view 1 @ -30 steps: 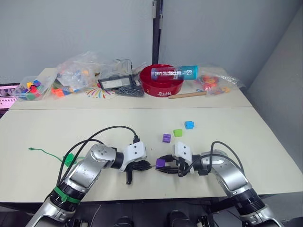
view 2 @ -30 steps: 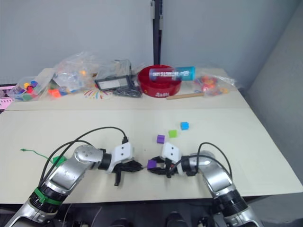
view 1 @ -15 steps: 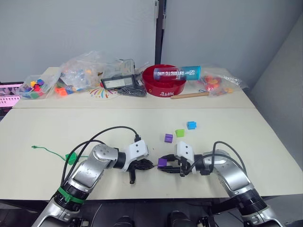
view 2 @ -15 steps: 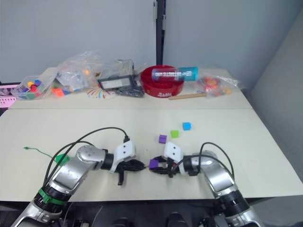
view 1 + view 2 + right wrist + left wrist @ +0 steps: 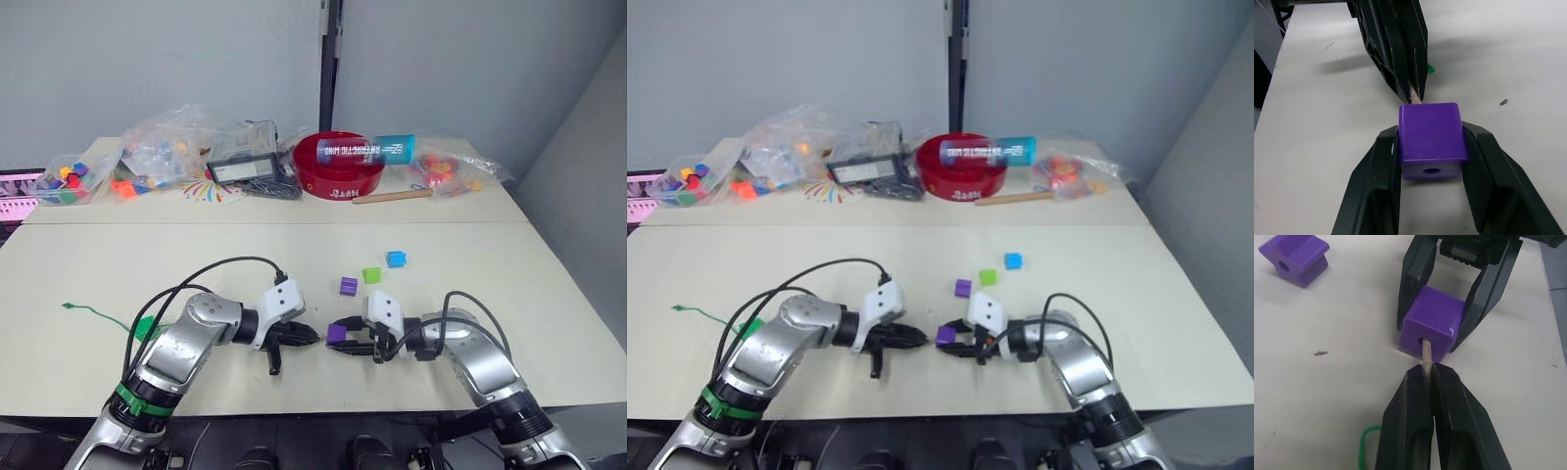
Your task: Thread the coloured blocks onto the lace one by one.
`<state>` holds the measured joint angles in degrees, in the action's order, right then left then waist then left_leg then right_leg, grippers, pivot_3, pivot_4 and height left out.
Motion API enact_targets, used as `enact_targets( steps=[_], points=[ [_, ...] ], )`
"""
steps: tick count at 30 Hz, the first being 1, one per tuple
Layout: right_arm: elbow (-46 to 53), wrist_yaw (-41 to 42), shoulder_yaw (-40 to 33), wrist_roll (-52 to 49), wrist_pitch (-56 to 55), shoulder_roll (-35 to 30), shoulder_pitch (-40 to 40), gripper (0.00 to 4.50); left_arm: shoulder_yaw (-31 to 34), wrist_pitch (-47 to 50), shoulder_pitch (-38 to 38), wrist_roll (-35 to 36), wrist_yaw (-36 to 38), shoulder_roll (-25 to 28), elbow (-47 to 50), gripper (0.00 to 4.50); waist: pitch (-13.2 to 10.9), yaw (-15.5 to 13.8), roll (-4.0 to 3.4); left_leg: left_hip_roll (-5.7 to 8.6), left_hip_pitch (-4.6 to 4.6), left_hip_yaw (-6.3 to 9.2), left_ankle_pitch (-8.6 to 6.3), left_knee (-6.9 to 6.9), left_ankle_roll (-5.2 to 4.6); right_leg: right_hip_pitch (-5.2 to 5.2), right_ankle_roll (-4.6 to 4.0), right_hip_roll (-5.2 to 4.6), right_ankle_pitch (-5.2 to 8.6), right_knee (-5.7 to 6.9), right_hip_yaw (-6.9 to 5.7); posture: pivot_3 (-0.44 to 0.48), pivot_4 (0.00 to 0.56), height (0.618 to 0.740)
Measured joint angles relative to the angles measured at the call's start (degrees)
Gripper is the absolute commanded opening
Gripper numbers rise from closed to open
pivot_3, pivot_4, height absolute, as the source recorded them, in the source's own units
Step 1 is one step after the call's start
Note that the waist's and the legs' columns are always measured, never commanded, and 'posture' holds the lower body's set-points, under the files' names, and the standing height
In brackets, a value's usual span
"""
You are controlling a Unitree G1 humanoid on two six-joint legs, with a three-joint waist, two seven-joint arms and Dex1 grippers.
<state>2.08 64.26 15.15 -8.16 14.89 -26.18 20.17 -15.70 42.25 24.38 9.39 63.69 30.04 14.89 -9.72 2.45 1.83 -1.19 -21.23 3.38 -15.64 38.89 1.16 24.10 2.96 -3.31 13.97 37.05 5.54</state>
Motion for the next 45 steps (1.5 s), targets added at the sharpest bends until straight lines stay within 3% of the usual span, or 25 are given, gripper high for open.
enact_targets(
  steps=[17, 23, 31, 34, 37, 41, 45],
  points=[
    [0.3, 0.1, 1.2, 0.2, 0.7, -0.5, -0.3, 1.18, -1.6, -0.5, -0.6, 0.3, 0.0, 1.3, 0.7, 0.00, 0.0, 0.2, 0.00, -0.01, 0.04, 0.00, 0.00, -0.04, 0.00, -0.01, 0.00, 0.01, 0.00, -0.01, 0.00, 0.000, 0.150, 0.740],
    [-0.3, -0.2, 1.4, 0.3, -0.1, -0.4, -0.8, 1.18, -1.2, -4.7, -2.5, 0.6, 0.0, 1.3, -0.3, 0.00, 0.0, 0.2, 0.00, -0.01, 0.10, -0.01, -0.01, -0.04, -0.01, -0.07, 0.00, 0.01, 0.00, 0.00, 0.00, 0.000, 0.150, 0.740],
    [-0.6, -0.9, 1.9, 0.7, 0.4, -0.3, -0.4, 1.18, -1.3, -9.5, -3.8, 2.7, 1.9, -0.6, -1.6, 2.65, 0.1, 0.2, 0.01, -0.03, 0.31, -0.01, 0.00, -0.03, -0.01, -0.35, 0.00, 0.02, 0.01, -0.03, -0.01, 0.000, 0.150, 0.740],
    [-1.0, -1.0, 1.9, 0.7, 0.9, -0.5, -0.3, 1.18, -1.1, -9.6, -4.1, 3.6, 2.4, -0.4, -1.6, 3.63, 0.1, 0.2, 0.01, -0.03, 0.83, -0.01, -0.01, -0.08, -0.01, -0.97, 0.03, 0.02, 0.03, -0.25, -0.02, 0.000, 0.150, 0.740],
    [-1.0, -1.1, 2.1, 0.7, 1.1, -0.6, -0.1, 1.18, -0.1, -9.9, -4.0, 5.5, 3.0, 0.5, -0.7, 3.63, 0.1, 0.3, 0.02, -0.05, 0.99, -0.03, -0.01, -0.13, -0.02, -1.09, 0.36, 0.03, 0.24, -0.28, -0.02, 0.000, 0.150, 0.740],
    [-1.0, -1.4, 2.9, 0.7, 1.3, -0.4, 0.2, 1.18, -0.1, -11.3, -3.4, 7.5, 3.7, 0.8, 0.6, 3.63, 0.1, 0.9, 0.02, -0.12, 0.99, -0.02, -0.02, -0.19, -0.02, -1.05, 0.12, 0.10, 0.13, -0.25, -0.01, 0.000, 0.150, 0.740],
    [-0.9, -1.8, 3.6, 0.7, 1.3, -0.3, 0.5, 1.18, 2.2, -13.2, -3.5, 8.7, 5.2, 5.4, -0.3, 3.63, 0.1, 1.5, 0.02, -0.14, 0.99, -0.02, -0.02, -0.27, -0.03, -1.01, 0.03, 0.11, 0.11, -0.25, -0.02, 0.000, 0.150, 0.740]
  ],
)
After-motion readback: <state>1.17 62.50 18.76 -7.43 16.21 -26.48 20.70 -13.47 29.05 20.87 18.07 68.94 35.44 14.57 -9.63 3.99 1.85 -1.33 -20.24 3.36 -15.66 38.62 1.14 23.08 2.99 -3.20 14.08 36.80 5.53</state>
